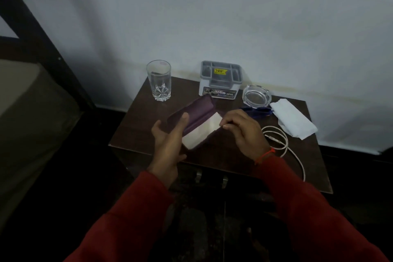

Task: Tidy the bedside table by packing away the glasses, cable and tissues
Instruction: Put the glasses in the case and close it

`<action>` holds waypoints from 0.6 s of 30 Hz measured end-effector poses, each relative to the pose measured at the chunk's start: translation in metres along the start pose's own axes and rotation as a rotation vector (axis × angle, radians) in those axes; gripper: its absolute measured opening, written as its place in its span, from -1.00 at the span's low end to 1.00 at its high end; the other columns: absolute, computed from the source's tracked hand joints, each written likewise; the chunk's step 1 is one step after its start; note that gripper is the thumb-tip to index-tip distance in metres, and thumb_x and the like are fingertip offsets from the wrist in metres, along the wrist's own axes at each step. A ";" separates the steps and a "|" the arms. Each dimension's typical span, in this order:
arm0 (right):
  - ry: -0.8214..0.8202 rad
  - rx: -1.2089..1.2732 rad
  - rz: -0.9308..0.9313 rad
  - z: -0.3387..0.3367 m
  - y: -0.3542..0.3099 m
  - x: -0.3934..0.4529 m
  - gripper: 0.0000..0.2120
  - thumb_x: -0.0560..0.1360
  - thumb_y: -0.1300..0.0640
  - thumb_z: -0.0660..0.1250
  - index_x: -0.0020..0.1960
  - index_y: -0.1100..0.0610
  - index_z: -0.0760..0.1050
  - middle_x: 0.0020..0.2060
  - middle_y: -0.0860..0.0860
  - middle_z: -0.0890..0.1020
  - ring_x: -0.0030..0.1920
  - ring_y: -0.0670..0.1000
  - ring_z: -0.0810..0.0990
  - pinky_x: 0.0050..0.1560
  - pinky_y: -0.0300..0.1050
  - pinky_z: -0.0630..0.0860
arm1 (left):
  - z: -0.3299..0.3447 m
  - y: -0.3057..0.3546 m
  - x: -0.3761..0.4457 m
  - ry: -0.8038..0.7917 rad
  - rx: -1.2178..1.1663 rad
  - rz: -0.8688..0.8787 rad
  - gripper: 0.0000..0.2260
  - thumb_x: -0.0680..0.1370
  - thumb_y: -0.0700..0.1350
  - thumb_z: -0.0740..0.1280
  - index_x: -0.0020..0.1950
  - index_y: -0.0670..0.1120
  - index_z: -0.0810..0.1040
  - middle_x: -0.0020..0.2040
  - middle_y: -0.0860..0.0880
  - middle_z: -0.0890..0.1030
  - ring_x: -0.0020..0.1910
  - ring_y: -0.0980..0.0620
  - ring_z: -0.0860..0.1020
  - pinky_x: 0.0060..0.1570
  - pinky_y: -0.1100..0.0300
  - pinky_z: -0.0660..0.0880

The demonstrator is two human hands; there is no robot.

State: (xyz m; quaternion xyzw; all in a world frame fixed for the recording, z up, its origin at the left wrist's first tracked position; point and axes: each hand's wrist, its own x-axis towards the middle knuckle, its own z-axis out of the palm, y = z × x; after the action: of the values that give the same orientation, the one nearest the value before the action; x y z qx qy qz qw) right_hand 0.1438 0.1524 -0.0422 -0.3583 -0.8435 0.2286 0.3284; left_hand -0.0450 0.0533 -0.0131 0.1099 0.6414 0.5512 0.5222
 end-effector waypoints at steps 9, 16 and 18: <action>0.080 -0.067 0.060 0.001 0.018 -0.001 -0.75 0.54 0.36 0.30 0.10 0.13 0.63 0.03 -0.01 0.69 0.07 0.04 0.61 0.17 0.07 0.53 | 0.016 -0.012 0.007 -0.080 -0.199 0.086 -0.83 0.66 -0.06 0.26 0.19 -0.02 0.60 0.04 -0.03 0.72 0.00 -0.04 0.70 -0.20 0.03 0.66; 0.375 -0.210 0.344 -0.002 0.047 0.010 -0.73 0.46 0.41 0.25 0.05 0.17 0.60 0.04 0.14 0.61 0.10 0.17 0.57 0.19 -0.03 0.44 | 0.015 -0.015 0.011 0.031 -0.192 0.091 -0.86 0.68 -0.06 0.23 0.12 0.08 0.57 0.00 0.03 0.66 -0.06 -0.01 0.66 -0.18 -0.04 0.64; 0.159 -0.475 0.552 -0.002 0.063 0.004 -0.61 0.51 0.32 0.25 0.29 0.10 0.53 0.30 0.12 0.53 0.27 0.30 0.44 0.32 0.14 0.31 | 0.011 -0.013 0.012 0.030 -0.205 0.096 -0.84 0.68 -0.06 0.23 0.00 0.13 0.57 -0.05 0.06 0.66 -0.08 -0.01 0.66 -0.21 -0.04 0.65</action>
State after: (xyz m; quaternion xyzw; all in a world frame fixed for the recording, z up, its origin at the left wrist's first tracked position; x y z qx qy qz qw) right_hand 0.1715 0.1962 -0.0784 -0.6550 -0.7166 0.0776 0.2267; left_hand -0.0358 0.0639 -0.0289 0.0779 0.5834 0.6399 0.4941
